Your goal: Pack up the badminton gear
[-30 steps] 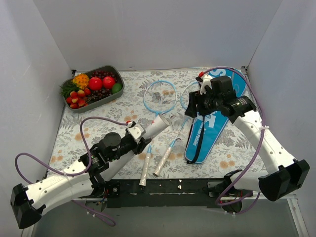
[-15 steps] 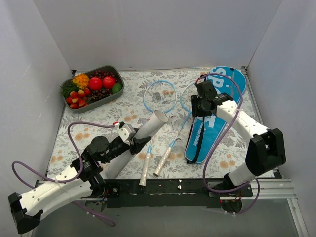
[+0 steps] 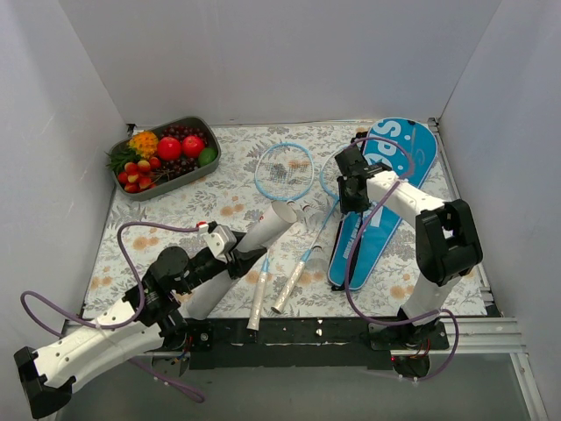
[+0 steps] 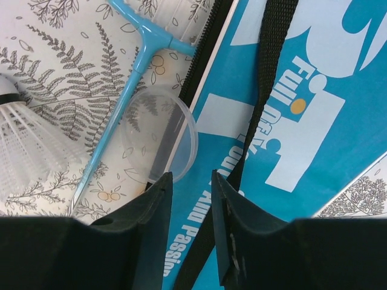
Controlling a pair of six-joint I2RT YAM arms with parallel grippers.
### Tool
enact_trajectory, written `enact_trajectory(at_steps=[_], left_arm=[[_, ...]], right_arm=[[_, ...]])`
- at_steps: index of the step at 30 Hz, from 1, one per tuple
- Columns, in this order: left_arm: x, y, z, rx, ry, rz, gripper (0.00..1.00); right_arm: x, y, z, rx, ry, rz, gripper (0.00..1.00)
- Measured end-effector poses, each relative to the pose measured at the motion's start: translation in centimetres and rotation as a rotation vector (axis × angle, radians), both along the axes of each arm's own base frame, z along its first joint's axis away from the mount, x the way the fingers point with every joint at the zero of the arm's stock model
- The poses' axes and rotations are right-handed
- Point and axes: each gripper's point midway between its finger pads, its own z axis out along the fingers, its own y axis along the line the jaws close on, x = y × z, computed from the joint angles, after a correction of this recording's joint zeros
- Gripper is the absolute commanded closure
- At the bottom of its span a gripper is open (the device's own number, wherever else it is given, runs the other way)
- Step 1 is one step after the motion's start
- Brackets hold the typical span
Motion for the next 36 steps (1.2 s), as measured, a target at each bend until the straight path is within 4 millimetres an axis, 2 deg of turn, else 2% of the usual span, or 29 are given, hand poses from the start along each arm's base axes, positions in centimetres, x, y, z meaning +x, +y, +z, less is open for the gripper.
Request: enact_trajectory(at_steps=[7, 9, 10, 11, 15, 19, 21, 22, 27, 29, 30, 31, 33, 36], left_arm=[[-0.3, 0.2, 0.1, -0.008, -0.007, -0.006, 0.99], [-0.3, 0.2, 0.1, -0.008, -0.007, -0.007, 0.99], [-0.3, 0.1, 0.1, -0.008, -0.007, -0.008, 0.99], [-0.3, 0.1, 0.1, -0.008, -0.008, -0.008, 0.99], [-0.3, 0.2, 0.2, -0.010, -0.009, -0.008, 0.99], [-0.4, 0.2, 0.2, -0.013, -0.011, -0.011, 0.99], [-0.4, 0.2, 0.2, -0.013, -0.011, -0.011, 0.99], [-0.4, 0.2, 0.2, -0.013, -0.011, -0.011, 0.99], [-0.4, 0.2, 0.2, -0.013, -0.011, -0.011, 1.00], [-0.4, 0.2, 0.2, -0.012, -0.011, -0.013, 1.00], [-0.4, 0.2, 0.2, -0.013, -0.011, -0.014, 1.00], [-0.4, 0.2, 0.2, -0.012, -0.011, -0.014, 1.00], [-0.4, 0.2, 0.2, -0.012, -0.011, -0.014, 1.00], [-0.4, 0.2, 0.2, -0.012, -0.011, -0.014, 1.00]], right_arm=[[0.3, -0.4, -1.1, -0.032, 0.014, -0.016, 0.67], [0.4, -0.4, -1.3, -0.036, 0.015, -0.018, 0.72], [0.4, -0.4, -1.3, -0.037, 0.016, -0.018, 0.80], [0.5, -0.3, -1.3, -0.037, 0.014, -0.019, 0.83], [0.9, -0.2, -1.3, -0.033, 0.004, -0.026, 0.84], [1.0, -0.2, -1.4, -0.036, 0.004, -0.029, 0.92], [1.0, -0.2, -1.7, -0.038, 0.011, -0.031, 0.89], [1.0, -0.2, -1.9, -0.040, 0.015, -0.032, 0.81], [0.9, -0.2, -2.6, -0.044, 0.031, -0.040, 0.72], [0.9, -0.2, -2.8, -0.045, 0.033, -0.042, 0.72], [0.9, -0.2, -2.8, -0.045, 0.034, -0.041, 0.73], [0.9, -0.2, -2.8, -0.045, 0.034, -0.041, 0.84], [1.0, -0.2, -2.9, -0.044, 0.032, -0.042, 0.96], [1.1, -0.1, -3.0, -0.038, 0.026, -0.044, 0.99]])
